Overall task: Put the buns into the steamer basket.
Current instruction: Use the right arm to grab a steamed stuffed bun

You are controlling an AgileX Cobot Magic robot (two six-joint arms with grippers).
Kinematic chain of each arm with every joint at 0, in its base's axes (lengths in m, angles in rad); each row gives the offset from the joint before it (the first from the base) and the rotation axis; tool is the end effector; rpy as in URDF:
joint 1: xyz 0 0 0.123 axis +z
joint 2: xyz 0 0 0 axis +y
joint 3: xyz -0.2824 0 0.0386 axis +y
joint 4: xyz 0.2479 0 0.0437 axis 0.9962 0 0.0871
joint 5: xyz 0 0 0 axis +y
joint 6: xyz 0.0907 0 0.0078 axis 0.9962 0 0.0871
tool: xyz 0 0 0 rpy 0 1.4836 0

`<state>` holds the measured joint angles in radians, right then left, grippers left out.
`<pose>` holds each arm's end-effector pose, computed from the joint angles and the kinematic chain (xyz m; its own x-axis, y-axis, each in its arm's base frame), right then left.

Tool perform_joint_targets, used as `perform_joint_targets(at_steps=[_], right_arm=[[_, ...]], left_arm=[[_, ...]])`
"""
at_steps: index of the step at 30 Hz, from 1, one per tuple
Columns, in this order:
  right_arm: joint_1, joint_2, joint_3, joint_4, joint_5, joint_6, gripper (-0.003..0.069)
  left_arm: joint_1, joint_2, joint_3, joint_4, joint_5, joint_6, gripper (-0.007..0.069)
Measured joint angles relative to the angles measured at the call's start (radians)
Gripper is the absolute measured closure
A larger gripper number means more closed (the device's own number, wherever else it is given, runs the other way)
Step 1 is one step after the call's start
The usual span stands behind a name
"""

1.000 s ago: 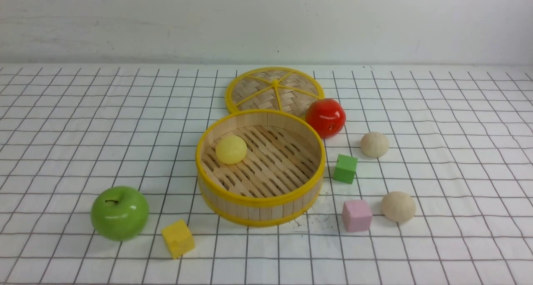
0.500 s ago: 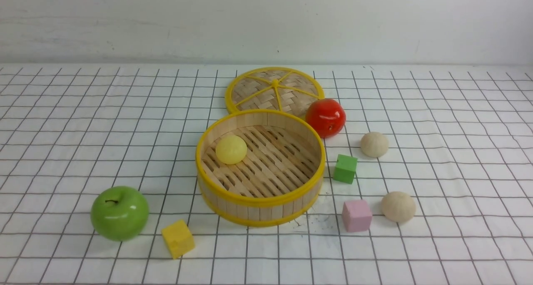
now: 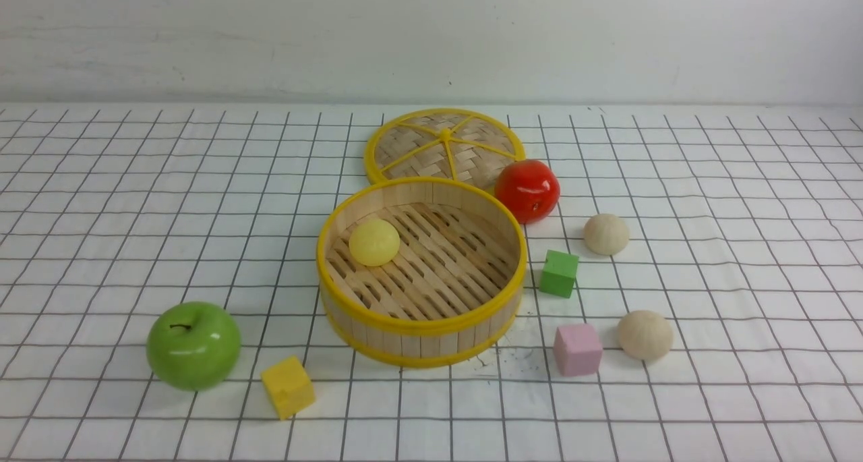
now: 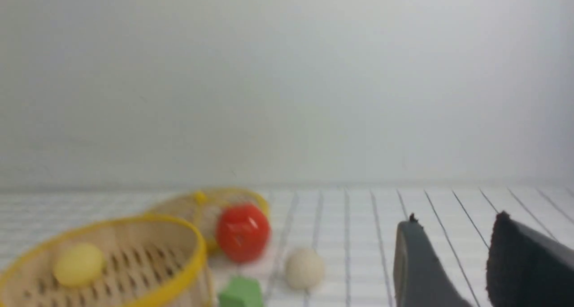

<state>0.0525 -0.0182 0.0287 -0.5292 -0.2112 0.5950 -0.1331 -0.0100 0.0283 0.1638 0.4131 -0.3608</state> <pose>0.0522 0.0123 0.2207 0.2441 0.0880 -0.9658 -0.1732 0.9838 0.0458 0.0518 -0.0009 0.1676 -0.3375 -0.1652 -0.9267 0.0007 0.9844 -0.1758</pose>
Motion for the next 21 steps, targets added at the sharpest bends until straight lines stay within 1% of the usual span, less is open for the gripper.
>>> perform_joint_targets(at_steps=[1,3,4,6,8,9,13,14,15,16,17,18,19,20,21], right_arm=[[0.0,0.0,0.0,-0.001,-0.047,-0.001,0.0418],[0.0,0.0,0.0,0.006,-0.072,0.009,0.0418],[0.0,0.0,-0.003,0.048,-0.082,0.062,0.0418],[0.0,0.005,-0.018,0.094,-0.071,0.114,0.0418],[0.0,0.037,-0.078,0.144,-0.03,0.16,0.0418],[0.0,0.046,-0.093,0.146,-0.026,0.162,0.0418],[0.0,0.21,-0.319,0.18,0.138,0.182,0.0418],[0.0,0.22,-0.331,0.18,0.16,0.183,0.0418],[0.0,0.271,-0.394,0.182,0.22,0.184,0.0418],[0.0,0.357,-0.492,0.184,0.331,0.184,0.0418],[0.002,0.413,-0.551,0.186,0.405,0.184,0.0418],[0.002,0.424,-0.563,0.187,0.405,0.182,0.0418],[0.004,0.503,-0.636,0.187,0.526,0.169,0.0418],[0.005,0.581,-0.689,0.187,0.614,0.144,0.0418],[0.005,0.592,-0.704,0.187,0.627,0.134,0.0418]], left_arm=[[0.0,0.0,0.0,0.0,0.0,0.0,0.0536],[0.0,0.0,0.0,0.0,0.0,0.0,0.0533],[0.0,0.0,0.0,0.0,0.0,0.0,0.0533],[0.0,0.0,0.0,0.0,0.0,0.0,0.0533],[0.0,0.0,0.0,0.0,0.0,0.0,0.0533],[0.0,0.0,0.0,0.0,0.0,0.0,0.0533],[0.0,0.0,0.0,0.0,0.0,0.0,0.0533],[0.0,0.0,0.0,0.0,0.0,0.0,0.0532],[0.0,0.0,0.0,0.0,0.0,0.0,0.0531],[0.0,0.0,0.0,0.0,0.0,0.0,0.0527],[0.0,0.0,0.0,0.0,0.0,0.0,0.0525],[0.0,0.0,0.0,0.0,0.0,0.0,0.0525],[0.0,0.0,0.0,0.0,0.0,0.0,0.0523],[0.0,0.0,0.0,0.0,0.0,0.0,0.0522],[0.0,0.0,0.0,0.0,0.0,0.0,0.0522]])
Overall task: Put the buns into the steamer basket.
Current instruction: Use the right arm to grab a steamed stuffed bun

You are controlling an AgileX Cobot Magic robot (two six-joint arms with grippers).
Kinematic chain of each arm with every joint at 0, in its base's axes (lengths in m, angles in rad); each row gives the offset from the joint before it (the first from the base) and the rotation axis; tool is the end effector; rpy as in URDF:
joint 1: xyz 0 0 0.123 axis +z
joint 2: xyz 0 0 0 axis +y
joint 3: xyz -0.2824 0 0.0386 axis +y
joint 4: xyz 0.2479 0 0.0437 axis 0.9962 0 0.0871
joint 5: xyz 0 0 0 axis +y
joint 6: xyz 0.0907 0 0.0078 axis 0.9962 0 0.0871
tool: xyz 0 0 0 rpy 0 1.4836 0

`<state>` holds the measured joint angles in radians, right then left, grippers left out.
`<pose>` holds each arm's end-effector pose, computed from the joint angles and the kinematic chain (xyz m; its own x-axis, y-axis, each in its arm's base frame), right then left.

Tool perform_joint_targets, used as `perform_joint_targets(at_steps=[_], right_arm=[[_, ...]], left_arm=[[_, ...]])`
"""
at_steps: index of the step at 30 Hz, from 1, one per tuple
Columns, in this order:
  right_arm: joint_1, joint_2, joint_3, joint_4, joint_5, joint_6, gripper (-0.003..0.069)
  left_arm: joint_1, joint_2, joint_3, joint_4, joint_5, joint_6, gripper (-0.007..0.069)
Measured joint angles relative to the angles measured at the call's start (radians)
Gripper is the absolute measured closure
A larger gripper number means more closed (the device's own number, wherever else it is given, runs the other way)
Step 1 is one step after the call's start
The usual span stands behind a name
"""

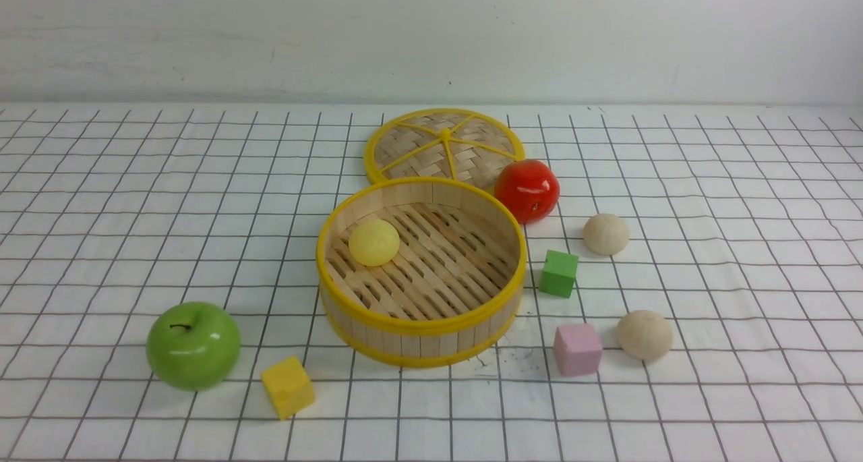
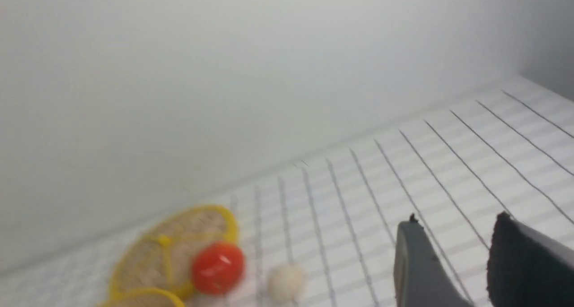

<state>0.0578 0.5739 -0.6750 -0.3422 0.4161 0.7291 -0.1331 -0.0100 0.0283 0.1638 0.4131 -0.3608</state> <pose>0.1148 -0.0058 0.3586 -0.1568 0.3903 -0.9073 0.1512 0.9173 0.3685 0.0518 -0.0009 0.1676 -0.3375 -0.1652 -0.9267 0.0007 0.9844 -0.1758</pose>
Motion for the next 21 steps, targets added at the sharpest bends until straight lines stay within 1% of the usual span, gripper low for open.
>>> perform_joint_targets(at_steps=[1,3,4,5,6,7,8,10,11,12,13,14,15,16,18,21], right_arm=[[0.001,0.068,-0.04,0.005,0.092,-0.035,0.0418],[0.001,0.201,-0.093,0.025,0.213,-0.108,0.0418],[0.001,0.212,-0.096,0.03,0.23,-0.114,0.0418],[0.001,0.296,-0.113,0.059,0.282,-0.164,0.0418],[0.001,0.346,-0.115,0.083,0.296,-0.199,0.0418],[0.001,0.355,-0.116,0.083,0.296,-0.206,0.0418],[0.001,0.429,-0.116,0.14,0.302,-0.274,0.0418],[0.001,0.482,-0.117,0.188,0.292,-0.336,0.0418],[0.011,0.558,-0.117,0.262,0.263,-0.433,0.0418],[0.013,0.566,-0.118,0.282,0.254,-0.461,0.0418],[0.024,0.606,-0.121,0.324,0.241,-0.519,0.0418],[0.051,0.66,-0.133,0.409,0.226,-0.646,0.0418],[0.071,0.698,-0.149,0.452,0.229,-0.709,0.0418],[0.095,0.745,-0.176,0.521,0.243,-0.807,0.0418],[0.124,0.815,-0.231,0.588,0.286,-0.896,0.0418],[0.148,0.89,-0.3,0.624,0.319,-0.936,0.0418]], left_arm=[[0.0,0.0,0.0,0.0,0.0,0.0,0.0522],[0.0,0.0,0.0,0.0,0.0,0.0,0.0519],[0.0,0.0,0.0,0.0,0.0,0.0,0.0518],[0.0,0.0,0.0,0.0,0.0,0.0,0.0516],[0.0,0.0,0.0,0.0,0.0,0.0,0.0515],[0.0,0.0,0.0,0.0,0.0,0.0,0.0515],[0.0,0.0,0.0,0.0,0.0,0.0,0.0512],[0.0,0.0,0.0,0.0,0.0,0.0,0.0512],[0.0,0.0,0.0,0.0,0.0,0.0,0.0512],[0.0,0.0,0.0,0.0,0.0,0.0,0.0512],[0.0,0.0,0.0,0.0,0.0,0.0,0.0512],[0.0,0.0,0.0,0.0,0.0,0.0,0.0512],[0.0,0.0,0.0,0.001,0.0,0.0,0.0512],[0.0,0.0,0.0,0.001,0.0,0.0,0.0512],[0.0,0.0,0.0,0.001,0.0,0.0,0.0512],[0.0,0.0,0.0,0.001,0.0,0.0,0.0512]])
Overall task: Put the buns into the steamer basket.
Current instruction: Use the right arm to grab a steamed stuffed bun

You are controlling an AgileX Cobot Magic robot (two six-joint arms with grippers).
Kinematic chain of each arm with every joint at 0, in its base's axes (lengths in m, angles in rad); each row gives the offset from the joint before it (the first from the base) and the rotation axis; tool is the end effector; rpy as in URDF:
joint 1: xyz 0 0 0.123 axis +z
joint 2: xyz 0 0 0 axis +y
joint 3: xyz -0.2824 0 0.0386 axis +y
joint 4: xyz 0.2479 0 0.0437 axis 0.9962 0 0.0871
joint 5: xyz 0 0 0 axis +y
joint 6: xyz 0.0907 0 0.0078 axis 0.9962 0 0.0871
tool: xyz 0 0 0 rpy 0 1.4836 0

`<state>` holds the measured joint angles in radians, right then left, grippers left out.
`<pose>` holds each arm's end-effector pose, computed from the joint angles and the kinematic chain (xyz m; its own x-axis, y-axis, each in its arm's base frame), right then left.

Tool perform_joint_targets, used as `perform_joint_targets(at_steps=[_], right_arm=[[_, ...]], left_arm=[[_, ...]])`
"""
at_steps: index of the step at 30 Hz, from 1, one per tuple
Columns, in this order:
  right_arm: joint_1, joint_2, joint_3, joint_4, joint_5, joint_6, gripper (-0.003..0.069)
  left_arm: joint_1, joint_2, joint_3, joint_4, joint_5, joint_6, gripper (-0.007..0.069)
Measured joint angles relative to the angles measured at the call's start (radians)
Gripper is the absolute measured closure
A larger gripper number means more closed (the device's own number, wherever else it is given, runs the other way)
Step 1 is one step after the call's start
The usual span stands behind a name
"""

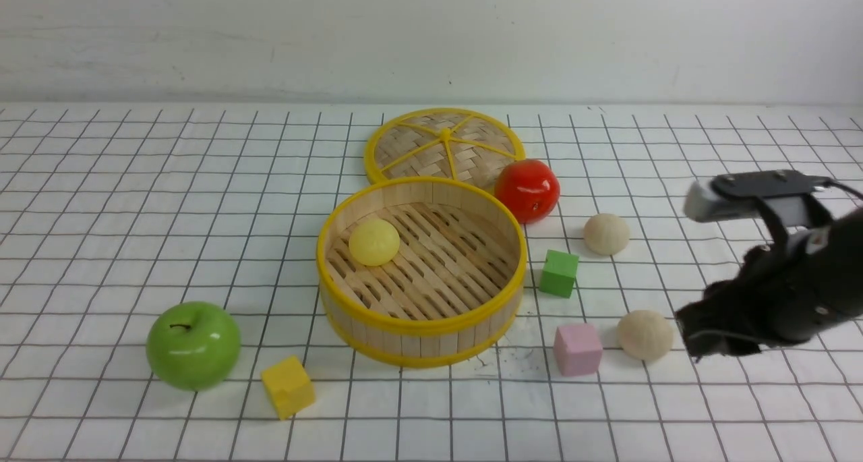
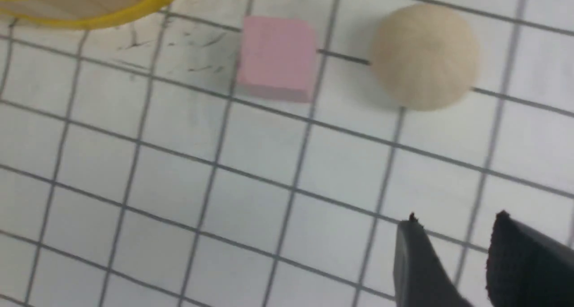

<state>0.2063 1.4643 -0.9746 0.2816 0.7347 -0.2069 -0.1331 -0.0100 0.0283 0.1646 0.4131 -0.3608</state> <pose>0.2772 0.0754 0.2494 -0.8811 -0.1798 -0.4374 -0.2771 0.9458 0.1694 0.0518 -0.0009 0.1676 -0.3374 -0.1645 -0.9269 0.0007 0.9846 -0.1750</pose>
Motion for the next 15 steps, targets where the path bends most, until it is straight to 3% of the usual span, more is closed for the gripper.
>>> perform_joint_targets(at_steps=[6,11,15], right_arm=[[0.014,0.193,-0.161,-0.054,-0.006,0.028,0.0407],[0.014,0.277,-0.219,-0.128,-0.024,0.113,0.0383],[0.014,0.321,-0.224,-0.12,-0.049,0.123,0.038]], left_arm=[[0.0,0.0,0.0,0.0,0.0,0.0,0.0512],[0.0,0.0,0.0,0.0,0.0,0.0,0.0504],[0.0,0.0,0.0,0.001,0.0,0.0,0.0499]])
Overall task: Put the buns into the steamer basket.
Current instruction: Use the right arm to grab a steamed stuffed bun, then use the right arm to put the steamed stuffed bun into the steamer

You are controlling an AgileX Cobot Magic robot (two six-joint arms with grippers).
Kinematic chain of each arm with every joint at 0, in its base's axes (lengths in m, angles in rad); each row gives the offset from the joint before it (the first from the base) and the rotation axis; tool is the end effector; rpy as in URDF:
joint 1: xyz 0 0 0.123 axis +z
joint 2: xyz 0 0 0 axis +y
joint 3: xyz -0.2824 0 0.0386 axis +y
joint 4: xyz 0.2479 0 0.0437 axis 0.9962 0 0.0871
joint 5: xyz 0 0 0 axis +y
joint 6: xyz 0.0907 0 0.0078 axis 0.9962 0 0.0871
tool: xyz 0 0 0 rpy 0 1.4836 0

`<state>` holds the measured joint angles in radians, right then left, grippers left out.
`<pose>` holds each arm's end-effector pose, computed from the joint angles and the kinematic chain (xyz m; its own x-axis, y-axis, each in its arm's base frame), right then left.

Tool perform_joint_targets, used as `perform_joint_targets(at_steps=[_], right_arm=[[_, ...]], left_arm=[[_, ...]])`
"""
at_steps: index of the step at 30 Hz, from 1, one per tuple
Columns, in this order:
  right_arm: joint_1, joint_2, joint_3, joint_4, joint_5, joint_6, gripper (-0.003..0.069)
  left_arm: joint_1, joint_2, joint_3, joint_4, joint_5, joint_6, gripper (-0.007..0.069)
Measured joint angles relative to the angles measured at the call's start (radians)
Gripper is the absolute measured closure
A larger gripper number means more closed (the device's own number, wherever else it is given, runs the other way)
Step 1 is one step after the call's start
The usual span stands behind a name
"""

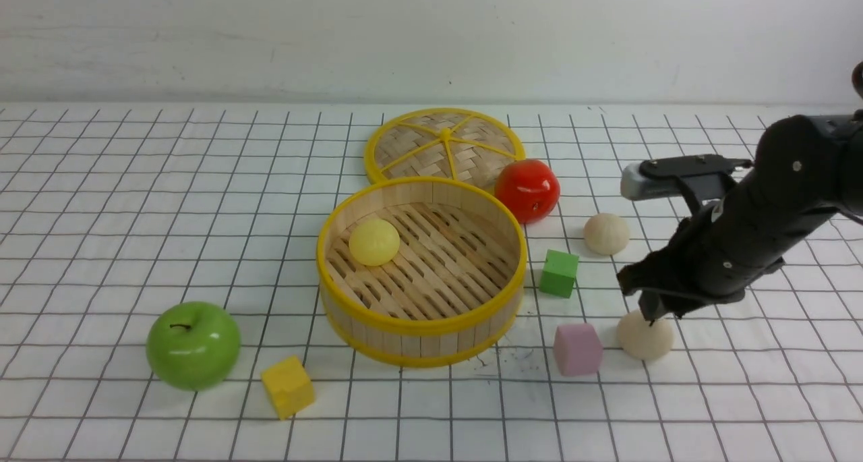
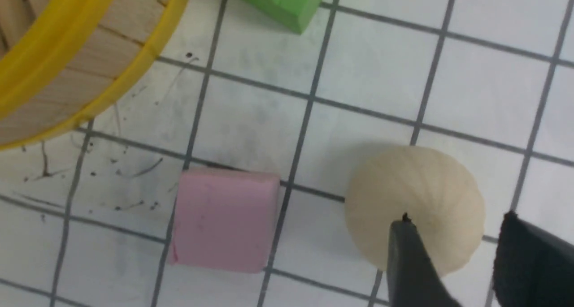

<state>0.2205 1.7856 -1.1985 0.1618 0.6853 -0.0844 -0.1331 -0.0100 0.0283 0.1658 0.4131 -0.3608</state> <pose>0.3522 0.0885 0.2060 -0.9115 -0.1622 -0.3778 -0.2181 0.9697 0.1099 0.0519 -0.0008 0.1676 -0.3372 -0.1635 -0.9271 0.0006 0.9848 -0.1738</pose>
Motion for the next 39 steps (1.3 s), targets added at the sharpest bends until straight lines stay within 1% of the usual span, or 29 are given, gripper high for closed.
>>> perform_joint_targets(at_steps=[6,8,11,12,15,17,19,22,25,26,27,28,30,32,34,35,36,38,39], right_arm=[[0.0,0.067,0.0,-0.001,-0.024,0.007,0.0379],[0.0,0.075,0.0,-0.009,-0.03,0.007,0.0393],[0.0,0.075,-0.004,-0.011,-0.032,0.007,0.0465],[0.0,0.075,-0.005,-0.011,-0.032,0.007,0.0471],[0.0,0.075,-0.007,-0.008,-0.03,0.007,0.0609],[0.0,0.075,-0.008,-0.001,-0.027,0.006,0.0648],[0.0,0.075,-0.008,0.008,-0.02,0.001,0.0648],[0.0,0.058,-0.01,0.057,-0.004,-0.03,0.0648],[0.0,0.007,-0.047,0.163,0.028,-0.088,0.0648],[0.0,0.003,-0.051,0.171,0.029,-0.095,0.0648],[0.0,-0.031,-0.088,0.246,0.031,-0.135,0.0648],[0.0,-0.035,-0.088,0.246,0.032,-0.135,0.0648],[0.001,-0.074,-0.149,0.398,0.03,-0.217,0.0648],[0.014,-0.084,-0.177,0.498,0.022,-0.283,0.0648],[0.047,-0.083,-0.189,0.618,-0.001,-0.384,0.0648],[0.051,-0.082,-0.189,0.639,-0.005,-0.406,0.0648],[0.099,-0.067,-0.19,0.715,-0.021,-0.499,0.0648],[0.13,-0.05,-0.191,0.76,-0.033,-0.567,0.0648],[0.185,-0.017,-0.191,0.805,-0.054,-0.659,0.0648]], left_arm=[[0.0,0.0,0.0,0.0,0.0,0.0,0.0498],[0.0,0.0,0.0,0.0,0.0,0.0,0.0498],[0.0,0.0,0.0,0.0,0.0,0.0,0.0496],[0.0,0.0,0.0,0.0,0.0,0.0,0.0496],[0.0,0.0,0.0,0.0,0.0,0.0,0.0494],[0.0,0.0,0.0,0.0,0.0,0.0,0.0494],[0.0,0.0,0.0,0.0,0.0,0.0,0.0492],[0.0,0.0,0.0,0.0,0.0,0.0,0.0489],[0.0,0.0,0.0,0.0,0.0,0.0,0.0484],[0.0,0.0,0.0,0.0,0.0,0.0,0.0483],[0.0,0.0,0.0,0.0,0.0,0.0,0.0481],[0.0,0.0,0.0,0.0,0.0,0.0,0.0481],[0.0,0.0,0.0,0.0,0.0,0.0,0.048],[0.0,0.0,0.0,0.0,0.0,0.0,0.0479],[0.0,0.0,0.0,0.0,0.0,0.0,0.0478],[0.0,0.0,0.0,0.0,0.0,0.0,0.0478],[0.0,0.0,0.0,0.0,0.0,0.0,0.0477],[0.0,0.0,0.0,0.0,0.0,0.0,0.0475],[0.0,0.0,0.0,0.0,0.0,0.0,0.0471]])
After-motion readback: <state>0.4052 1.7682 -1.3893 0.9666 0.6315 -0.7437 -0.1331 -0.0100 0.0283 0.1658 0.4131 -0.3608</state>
